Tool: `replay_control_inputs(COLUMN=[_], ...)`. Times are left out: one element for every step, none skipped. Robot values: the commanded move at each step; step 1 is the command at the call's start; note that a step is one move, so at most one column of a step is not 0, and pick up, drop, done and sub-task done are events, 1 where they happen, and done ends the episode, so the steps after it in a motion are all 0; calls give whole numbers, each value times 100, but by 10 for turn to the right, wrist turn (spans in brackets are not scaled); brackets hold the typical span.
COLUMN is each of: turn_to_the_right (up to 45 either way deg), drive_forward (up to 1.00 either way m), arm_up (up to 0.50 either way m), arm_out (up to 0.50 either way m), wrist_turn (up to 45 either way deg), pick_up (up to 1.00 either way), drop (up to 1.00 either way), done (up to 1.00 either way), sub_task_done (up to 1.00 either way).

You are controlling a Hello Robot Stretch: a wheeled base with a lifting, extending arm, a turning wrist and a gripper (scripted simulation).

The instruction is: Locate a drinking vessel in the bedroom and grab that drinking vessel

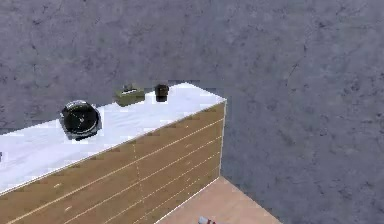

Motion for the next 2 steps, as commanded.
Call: replay_control_inputs(turn_to_the_right=[0,-450], drive_forward=[45,0], arm_up=[0,0], arm_out=[0,0], wrist_turn=[0,0], pick_up=[0,0], drop=[0,0], done=[0,0], sub_task_done=[0,0])
